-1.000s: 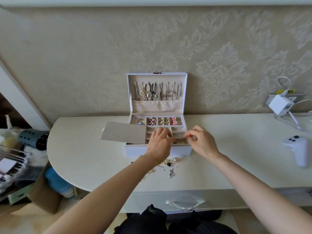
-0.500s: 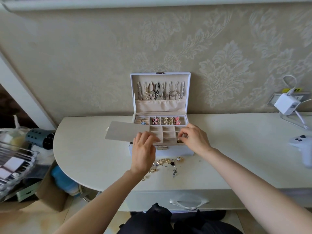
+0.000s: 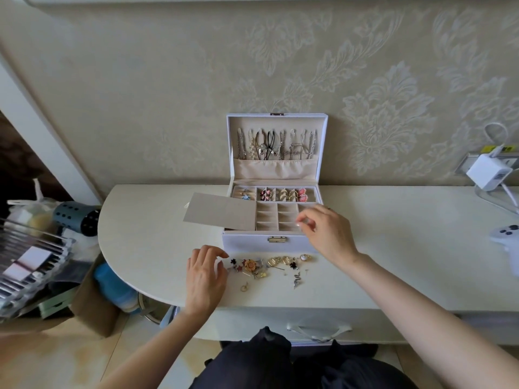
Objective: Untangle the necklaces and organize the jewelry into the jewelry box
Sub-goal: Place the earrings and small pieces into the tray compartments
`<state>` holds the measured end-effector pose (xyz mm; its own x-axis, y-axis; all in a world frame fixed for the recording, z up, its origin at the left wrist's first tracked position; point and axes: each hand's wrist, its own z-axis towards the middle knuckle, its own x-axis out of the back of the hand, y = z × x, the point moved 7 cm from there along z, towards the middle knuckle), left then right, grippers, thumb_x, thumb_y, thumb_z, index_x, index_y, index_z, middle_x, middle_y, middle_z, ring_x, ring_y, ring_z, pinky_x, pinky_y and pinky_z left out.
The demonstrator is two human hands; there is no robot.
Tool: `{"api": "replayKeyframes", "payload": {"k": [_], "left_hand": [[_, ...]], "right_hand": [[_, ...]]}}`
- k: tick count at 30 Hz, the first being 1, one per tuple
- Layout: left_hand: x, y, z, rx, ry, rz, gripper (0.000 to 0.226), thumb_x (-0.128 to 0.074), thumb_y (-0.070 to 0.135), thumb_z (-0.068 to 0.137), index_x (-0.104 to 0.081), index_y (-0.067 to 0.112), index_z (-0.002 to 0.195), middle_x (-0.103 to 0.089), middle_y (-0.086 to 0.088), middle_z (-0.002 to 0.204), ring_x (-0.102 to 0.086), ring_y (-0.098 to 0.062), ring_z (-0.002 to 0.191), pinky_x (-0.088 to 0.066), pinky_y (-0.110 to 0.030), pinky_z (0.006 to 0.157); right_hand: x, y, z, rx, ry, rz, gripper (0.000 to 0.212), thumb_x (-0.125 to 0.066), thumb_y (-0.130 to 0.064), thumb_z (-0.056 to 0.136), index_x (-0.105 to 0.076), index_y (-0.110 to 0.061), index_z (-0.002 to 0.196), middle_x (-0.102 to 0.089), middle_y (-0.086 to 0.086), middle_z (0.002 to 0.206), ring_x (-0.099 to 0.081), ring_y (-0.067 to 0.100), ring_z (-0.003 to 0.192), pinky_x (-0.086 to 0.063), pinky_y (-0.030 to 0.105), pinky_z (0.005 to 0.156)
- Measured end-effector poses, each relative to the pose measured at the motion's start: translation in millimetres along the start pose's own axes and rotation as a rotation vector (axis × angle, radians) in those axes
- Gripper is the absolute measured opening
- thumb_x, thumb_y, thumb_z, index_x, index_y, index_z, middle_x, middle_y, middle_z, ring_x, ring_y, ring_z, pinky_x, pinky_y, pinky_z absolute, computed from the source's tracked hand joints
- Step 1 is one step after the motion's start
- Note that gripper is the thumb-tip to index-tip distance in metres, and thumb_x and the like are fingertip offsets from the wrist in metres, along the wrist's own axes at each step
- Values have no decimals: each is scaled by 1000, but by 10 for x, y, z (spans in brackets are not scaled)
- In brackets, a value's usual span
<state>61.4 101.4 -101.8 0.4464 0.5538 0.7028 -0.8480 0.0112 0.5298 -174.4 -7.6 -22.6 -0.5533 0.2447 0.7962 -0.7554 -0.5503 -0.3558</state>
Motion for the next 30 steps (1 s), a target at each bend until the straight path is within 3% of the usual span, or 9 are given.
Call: {"api": "replayKeyframes", "payload": {"k": [3, 6, 10, 12, 18, 21, 23, 26, 30], "left_hand": [[-2, -15, -42, 2, -62, -20, 23, -45, 22, 79, -61, 14, 93, -58, 2, 95, -47, -19, 88, -34, -26, 77], [-65, -26, -73, -4, -143, -22, 31, -41, 31, 77, -60, 17, 96, -56, 5, 97, -47, -16, 87, -33, -26, 78], [-128, -23, -67, 11, -178, -51, 13, -60, 15, 83, -58, 14, 96, -56, 4, 93, -52, -17, 84, -46, -33, 75], [-146, -31, -60, 32, -193, -78, 17, -64, 9, 84, -57, 13, 99, -54, 5, 93, -54, -16, 84, -49, -34, 76], [-195, 24, -3, -21, -208, 32, 28, -73, 25, 80, -62, 16, 104, -58, -1, 97, -54, -21, 87, -43, -32, 77], [-213, 28, 29, -33, -202, 40, 21, -74, 22, 80, -64, 14, 96, -58, -4, 97, -54, -24, 86, -43, -31, 73], [-210, 15, 42, -9, -207, -2, 15, -72, 18, 82, -64, 12, 93, -56, -2, 97, -53, -20, 85, -43, -27, 71], [-207, -35, 37, 62, -220, -114, 10, -68, 14, 85, -63, 12, 93, -49, 9, 93, -54, -5, 77, -40, -10, 67], [-155, -62, 20, 75, -217, -219, 15, -69, 6, 83, -61, 12, 94, -50, 9, 93, -54, 7, 84, -40, -4, 68]], "right_hand": [[-79, -179, -244, 117, -27, 86, 7, -71, -16, 79, -67, -22, 78, -61, -16, 65, -46, -2, 58, -31, 12, 52], [-264, -237, -451, 152, -122, 108, 3, -71, -21, 77, -69, -23, 77, -66, -13, 63, -50, -4, 54, -35, 12, 52], [-472, -240, -556, 118, -269, 103, 4, -70, -22, 79, -71, -24, 82, -64, -11, 71, -47, 1, 61, -38, 18, 57], [-537, -273, -562, 127, -313, 105, 6, -69, -24, 81, -71, -24, 87, -61, -9, 78, -47, 2, 64, -38, 20, 59], [-751, -553, -544, 189, -494, 129, 28, -59, -33, 91, -62, -31, 119, -55, -8, 99, -48, 4, 72, -45, 26, 61], [-802, -651, -546, 276, -569, 37, 39, -51, -38, 94, -49, -38, 133, -52, -5, 104, -48, 9, 78, -28, 17, 51], [-792, -636, -538, 290, -556, 0, 39, -48, -40, 96, -47, -38, 135, -52, -4, 104, -51, 14, 83, -20, 15, 51], [-760, -538, -514, 245, -480, 16, 34, -50, -36, 95, -56, -33, 128, -56, -2, 102, -58, 19, 84, -33, 23, 55], [-753, -457, -503, 206, -480, -17, 33, -51, -37, 95, -56, -32, 127, -58, -4, 108, -58, 18, 88, -37, 25, 65]]}}
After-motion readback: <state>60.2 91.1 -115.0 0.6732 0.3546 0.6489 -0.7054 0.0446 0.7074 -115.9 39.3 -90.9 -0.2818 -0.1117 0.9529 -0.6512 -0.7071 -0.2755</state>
